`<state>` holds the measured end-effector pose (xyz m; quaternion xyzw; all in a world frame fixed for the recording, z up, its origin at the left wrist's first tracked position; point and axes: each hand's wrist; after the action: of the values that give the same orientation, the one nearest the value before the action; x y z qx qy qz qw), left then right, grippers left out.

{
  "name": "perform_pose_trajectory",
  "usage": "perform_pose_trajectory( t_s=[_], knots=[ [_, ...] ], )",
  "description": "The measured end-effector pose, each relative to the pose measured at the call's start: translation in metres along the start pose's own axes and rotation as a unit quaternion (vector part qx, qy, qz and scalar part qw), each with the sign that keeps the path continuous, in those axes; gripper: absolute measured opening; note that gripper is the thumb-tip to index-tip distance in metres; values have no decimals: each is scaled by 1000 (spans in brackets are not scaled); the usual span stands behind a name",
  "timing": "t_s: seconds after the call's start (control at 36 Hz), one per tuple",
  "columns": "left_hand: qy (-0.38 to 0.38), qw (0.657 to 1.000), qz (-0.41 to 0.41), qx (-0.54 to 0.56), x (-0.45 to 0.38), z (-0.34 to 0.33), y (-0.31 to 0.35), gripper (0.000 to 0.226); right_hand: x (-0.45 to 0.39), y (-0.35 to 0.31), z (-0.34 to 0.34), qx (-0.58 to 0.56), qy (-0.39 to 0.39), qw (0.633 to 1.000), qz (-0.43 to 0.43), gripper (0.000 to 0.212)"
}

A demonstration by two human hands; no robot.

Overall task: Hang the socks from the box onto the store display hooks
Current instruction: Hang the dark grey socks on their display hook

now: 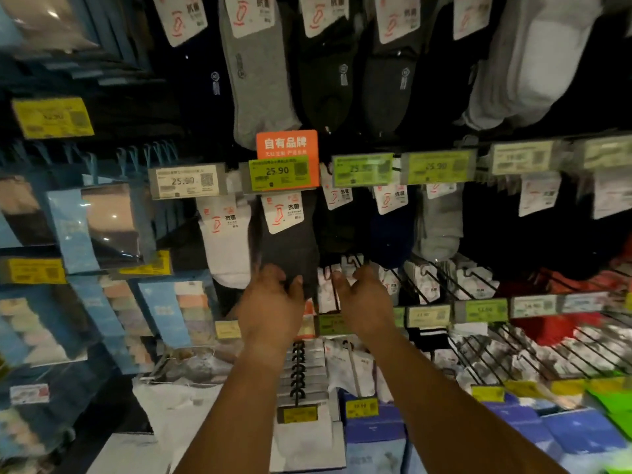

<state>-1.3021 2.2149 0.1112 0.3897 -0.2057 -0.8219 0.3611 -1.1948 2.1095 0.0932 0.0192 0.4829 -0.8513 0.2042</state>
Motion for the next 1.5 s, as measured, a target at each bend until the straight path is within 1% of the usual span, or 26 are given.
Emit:
perform_pose_trajectory(
  t_s=[0.11, 0.17, 0.25, 0.33, 0.39, 0.5, 0.56, 0.67, 0.83, 0.97, 1.08, 1.19, 1.33, 1.44, 1.5],
  knots=[
    [-122, 991, -47, 7, 26, -40, 70, 29, 1, 45, 67, 16, 9, 999, -30, 45],
    [-183, 981, -72, 7, 48, -65, 112, 29, 4, 74, 113, 60, 20, 997, -49, 47],
    [-263, 960, -97, 8, 97, -105, 179, 29, 14, 127, 195, 106, 45, 988, -99, 49],
    [-328, 935, -130, 34, 156, -149, 251, 33, 33, 182, 286, 117, 85, 978, -149, 48],
    [-363, 918, -147, 62, 198, -176, 302, 34, 50, 217, 345, 123, 125, 967, -183, 48],
    [-437, 870, -199, 114, 281, -218, 399, 36, 86, 283, 447, 137, 191, 937, -259, 52],
    [-463, 847, -227, 132, 319, -236, 442, 38, 105, 312, 491, 146, 219, 918, -296, 52],
    [-500, 808, -282, 131, 389, -273, 518, 41, 138, 368, 570, 159, 277, 880, -351, 51],
    [-558, 750, -318, 159, 485, -332, 619, 46, 168, 450, 669, 174, 325, 819, -439, 53],
    [-589, 707, -352, 171, 543, -393, 708, 43, 157, 518, 750, 187, 351, 782, -479, 54],
    [-609, 676, -380, 168, 575, -443, 794, 39, 130, 567, 821, 189, 377, 754, -504, 54],
    [-613, 660, -399, 168, 604, -494, 878, 42, 107, 609, 894, 200, 390, 736, -516, 51],
    [-633, 635, -414, 154, 647, -549, 959, 46, 86, 670, 971, 167, 410, 723, -530, 51],
    [-636, 631, -422, 142, 687, -603, 1028, 42, 68, 728, 1038, 155, 421, 717, -533, 52],
    [-632, 631, -426, 142, 710, -631, 1063, 44, 59, 762, 1070, 154, 418, 719, -533, 51]
  ],
)
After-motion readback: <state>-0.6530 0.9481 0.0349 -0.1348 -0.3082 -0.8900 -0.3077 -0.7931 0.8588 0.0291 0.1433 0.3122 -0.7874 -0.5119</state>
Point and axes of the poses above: each hand's wrist, its own x-axis away from the middle knuckle, its own z-axis out of the back of the hand, y = z × x, and after that the axes turned 4 degrees about y, right-handed
